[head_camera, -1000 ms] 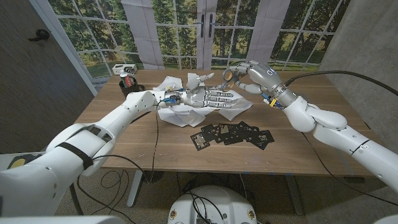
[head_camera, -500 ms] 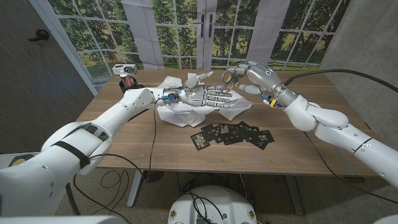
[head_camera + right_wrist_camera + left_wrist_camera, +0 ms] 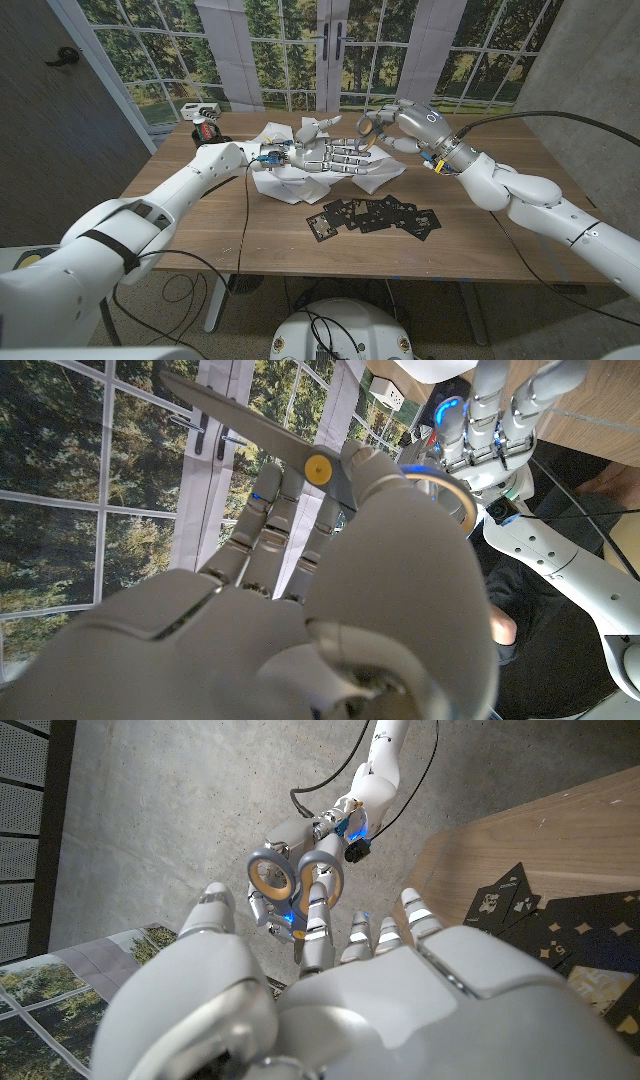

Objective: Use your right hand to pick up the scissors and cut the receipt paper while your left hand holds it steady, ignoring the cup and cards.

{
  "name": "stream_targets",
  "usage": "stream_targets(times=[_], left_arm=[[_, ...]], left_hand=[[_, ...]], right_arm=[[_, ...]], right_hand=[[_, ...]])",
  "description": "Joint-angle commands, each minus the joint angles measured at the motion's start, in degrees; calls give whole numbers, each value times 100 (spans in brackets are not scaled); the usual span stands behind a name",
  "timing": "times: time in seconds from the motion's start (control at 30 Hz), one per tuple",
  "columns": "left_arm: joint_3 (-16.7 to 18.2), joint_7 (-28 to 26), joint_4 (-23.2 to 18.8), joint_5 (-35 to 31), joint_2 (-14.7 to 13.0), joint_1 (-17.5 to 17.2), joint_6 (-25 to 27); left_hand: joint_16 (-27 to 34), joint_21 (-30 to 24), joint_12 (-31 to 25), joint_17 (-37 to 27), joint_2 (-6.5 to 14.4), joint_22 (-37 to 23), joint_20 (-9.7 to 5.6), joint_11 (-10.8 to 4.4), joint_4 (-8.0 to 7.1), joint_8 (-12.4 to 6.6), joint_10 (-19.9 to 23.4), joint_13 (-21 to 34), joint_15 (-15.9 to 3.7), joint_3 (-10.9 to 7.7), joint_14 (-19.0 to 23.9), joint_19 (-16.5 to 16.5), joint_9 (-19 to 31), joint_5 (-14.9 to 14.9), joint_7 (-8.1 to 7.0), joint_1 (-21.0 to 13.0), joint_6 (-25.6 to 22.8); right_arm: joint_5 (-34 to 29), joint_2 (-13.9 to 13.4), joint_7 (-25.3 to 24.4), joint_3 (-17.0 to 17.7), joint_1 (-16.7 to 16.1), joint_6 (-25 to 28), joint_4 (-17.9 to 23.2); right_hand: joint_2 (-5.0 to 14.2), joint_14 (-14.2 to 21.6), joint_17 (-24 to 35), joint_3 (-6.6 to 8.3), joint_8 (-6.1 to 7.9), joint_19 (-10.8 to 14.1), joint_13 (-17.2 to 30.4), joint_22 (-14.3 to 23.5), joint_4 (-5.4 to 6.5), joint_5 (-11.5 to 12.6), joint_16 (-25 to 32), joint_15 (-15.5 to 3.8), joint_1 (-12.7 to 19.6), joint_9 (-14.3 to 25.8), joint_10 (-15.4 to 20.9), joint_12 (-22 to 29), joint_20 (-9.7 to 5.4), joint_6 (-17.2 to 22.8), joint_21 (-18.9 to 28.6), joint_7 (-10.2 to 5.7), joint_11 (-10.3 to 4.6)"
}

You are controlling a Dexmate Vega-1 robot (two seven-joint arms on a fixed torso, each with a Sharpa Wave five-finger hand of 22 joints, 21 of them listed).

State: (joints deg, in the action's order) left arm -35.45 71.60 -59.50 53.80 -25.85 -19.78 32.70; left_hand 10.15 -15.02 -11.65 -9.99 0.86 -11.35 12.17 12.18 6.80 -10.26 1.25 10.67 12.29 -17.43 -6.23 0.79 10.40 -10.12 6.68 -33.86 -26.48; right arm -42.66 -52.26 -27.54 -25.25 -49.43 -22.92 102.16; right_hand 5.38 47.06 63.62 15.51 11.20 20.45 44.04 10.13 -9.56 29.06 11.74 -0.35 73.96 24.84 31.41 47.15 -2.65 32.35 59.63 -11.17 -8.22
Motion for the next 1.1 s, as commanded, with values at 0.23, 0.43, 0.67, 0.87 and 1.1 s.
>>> stream_targets(times=[0.23,0.43,0.67,0.87,1.1], left_arm=[[-209,259,145,-202,88,213,-149],[-235,295,199,-248,107,272,-141],[-207,184,91,-215,69,227,-36],[-199,134,38,-195,55,206,-2],[-248,195,96,-211,79,239,23]], left_hand=[[11,23,6,-27,209,-9,2,4,56,-19,-58,17,7,-86,-103,-27,6,-52,58,-88,53],[14,39,-5,-24,365,-11,2,-3,133,-39,-73,17,6,-197,-116,-31,8,-118,79,-234,80],[22,39,-19,-24,429,-14,4,-49,152,-64,-60,18,14,-237,-103,-15,9,-150,82,-273,29],[29,38,-23,-25,434,-15,6,-81,154,-74,-61,20,17,-238,-87,-4,9,-147,78,-268,0],[33,38,-23,-27,426,-16,7,-84,158,-74,-72,21,18,-234,-75,7,9,-142,74,-260,-7]], right_arm=[[-22,-97,236,-27,53,-22,109],[-38,-139,374,0,59,-1,191],[-136,-138,342,2,48,8,223],[-206,-138,343,15,52,64,261],[-301,-154,323,39,23,185,339]], right_hand=[[48,599,20,233,2,-33,21,15,61,27,26,-1338,7,29,383,22,-363,28,71,-2,-327],[47,586,20,236,-3,-53,32,16,60,20,22,-1338,12,30,369,15,-364,9,81,-15,-331],[46,585,24,237,-1,-56,23,16,59,7,26,-1338,22,30,379,7,-361,4,98,-20,-336],[44,590,-2,232,3,-57,26,13,61,-5,18,-1339,23,29,387,7,-358,9,114,-21,-333],[38,592,7,232,3,-81,18,14,59,-16,25,-1338,29,30,374,-10,-359,10,128,-20,-336]])
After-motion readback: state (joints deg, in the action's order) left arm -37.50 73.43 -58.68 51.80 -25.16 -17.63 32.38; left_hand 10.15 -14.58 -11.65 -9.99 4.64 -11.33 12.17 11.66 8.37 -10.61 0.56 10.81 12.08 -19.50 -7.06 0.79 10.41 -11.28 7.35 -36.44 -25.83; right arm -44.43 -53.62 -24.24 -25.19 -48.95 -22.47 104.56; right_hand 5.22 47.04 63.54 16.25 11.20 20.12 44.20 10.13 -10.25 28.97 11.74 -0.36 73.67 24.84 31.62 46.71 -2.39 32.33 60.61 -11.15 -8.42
